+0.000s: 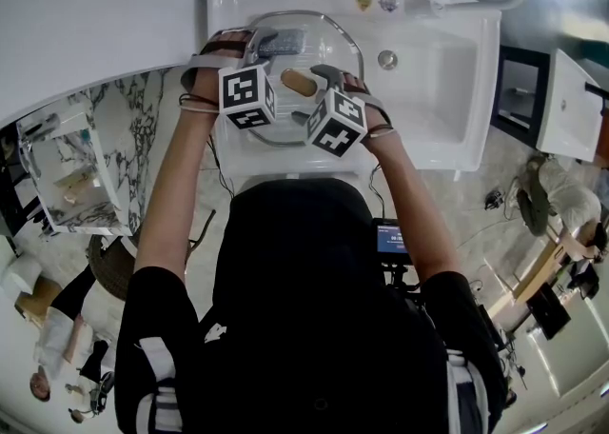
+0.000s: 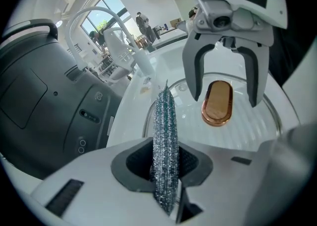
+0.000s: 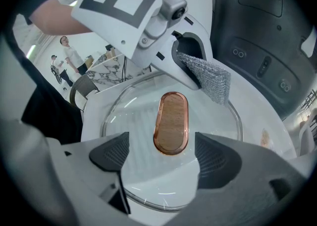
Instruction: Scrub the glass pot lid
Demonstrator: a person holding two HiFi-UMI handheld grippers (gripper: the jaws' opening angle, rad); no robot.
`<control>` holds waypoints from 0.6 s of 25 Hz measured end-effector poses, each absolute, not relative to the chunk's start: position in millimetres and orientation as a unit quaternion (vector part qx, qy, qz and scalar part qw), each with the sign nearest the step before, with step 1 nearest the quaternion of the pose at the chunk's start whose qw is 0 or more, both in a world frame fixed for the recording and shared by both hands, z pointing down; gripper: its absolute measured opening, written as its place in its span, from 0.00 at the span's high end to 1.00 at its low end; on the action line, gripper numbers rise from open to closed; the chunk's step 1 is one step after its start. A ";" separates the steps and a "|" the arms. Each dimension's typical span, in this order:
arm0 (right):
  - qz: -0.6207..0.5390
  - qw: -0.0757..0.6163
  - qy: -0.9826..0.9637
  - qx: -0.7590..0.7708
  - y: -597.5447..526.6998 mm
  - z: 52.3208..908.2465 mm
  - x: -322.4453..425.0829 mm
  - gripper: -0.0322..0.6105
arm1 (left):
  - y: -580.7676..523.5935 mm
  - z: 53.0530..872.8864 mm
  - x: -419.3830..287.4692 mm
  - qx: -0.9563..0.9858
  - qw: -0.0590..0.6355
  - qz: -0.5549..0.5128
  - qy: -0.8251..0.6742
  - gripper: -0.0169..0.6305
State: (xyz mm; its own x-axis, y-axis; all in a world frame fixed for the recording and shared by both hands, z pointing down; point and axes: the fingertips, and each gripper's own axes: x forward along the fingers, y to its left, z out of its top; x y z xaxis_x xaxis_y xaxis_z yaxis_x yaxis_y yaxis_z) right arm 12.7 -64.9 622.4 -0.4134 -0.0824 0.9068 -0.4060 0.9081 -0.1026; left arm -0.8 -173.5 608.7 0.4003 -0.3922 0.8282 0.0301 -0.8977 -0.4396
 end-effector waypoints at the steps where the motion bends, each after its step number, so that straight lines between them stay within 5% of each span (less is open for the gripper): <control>1: 0.155 0.521 -0.826 0.148 -65.0 622.5 12.5 0.37 | -172.6 609.3 -2.2 -0.813 0.199 -0.536 0.112 0.86; 15: 0.157 0.523 -0.825 0.147 -65.3 622.7 12.1 0.37 | -162.9 610.7 -31.0 -0.803 0.188 -0.543 0.155 0.86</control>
State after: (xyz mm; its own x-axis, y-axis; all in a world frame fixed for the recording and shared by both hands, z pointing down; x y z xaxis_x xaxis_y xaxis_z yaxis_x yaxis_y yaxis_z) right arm 12.1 -65.3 622.7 -0.4104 -0.0783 0.9085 -0.4063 0.9077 -0.1053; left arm -31.0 -162.9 610.7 0.3615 -0.4533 0.8148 -0.0443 -0.8812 -0.4706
